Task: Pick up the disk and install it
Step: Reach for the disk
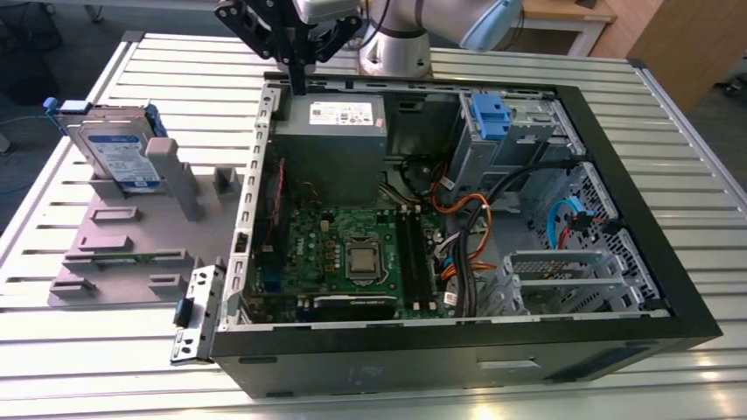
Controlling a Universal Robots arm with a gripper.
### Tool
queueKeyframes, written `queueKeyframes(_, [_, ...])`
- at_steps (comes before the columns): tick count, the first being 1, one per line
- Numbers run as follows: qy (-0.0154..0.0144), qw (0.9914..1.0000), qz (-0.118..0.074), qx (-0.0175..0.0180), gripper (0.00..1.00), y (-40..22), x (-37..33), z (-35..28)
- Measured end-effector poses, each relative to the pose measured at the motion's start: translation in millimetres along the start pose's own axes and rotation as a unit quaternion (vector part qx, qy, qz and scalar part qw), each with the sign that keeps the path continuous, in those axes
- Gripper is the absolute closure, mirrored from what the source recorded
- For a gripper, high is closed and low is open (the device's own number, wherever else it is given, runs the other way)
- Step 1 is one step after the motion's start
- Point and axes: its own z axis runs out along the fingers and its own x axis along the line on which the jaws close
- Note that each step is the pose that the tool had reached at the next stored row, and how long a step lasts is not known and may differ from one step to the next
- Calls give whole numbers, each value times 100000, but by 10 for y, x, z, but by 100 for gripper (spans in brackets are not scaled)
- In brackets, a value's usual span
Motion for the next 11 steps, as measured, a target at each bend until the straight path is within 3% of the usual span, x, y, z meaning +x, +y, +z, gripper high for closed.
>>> queueKeyframes(11, [3, 100000, -4, 3, 89, -2, 30, -1])
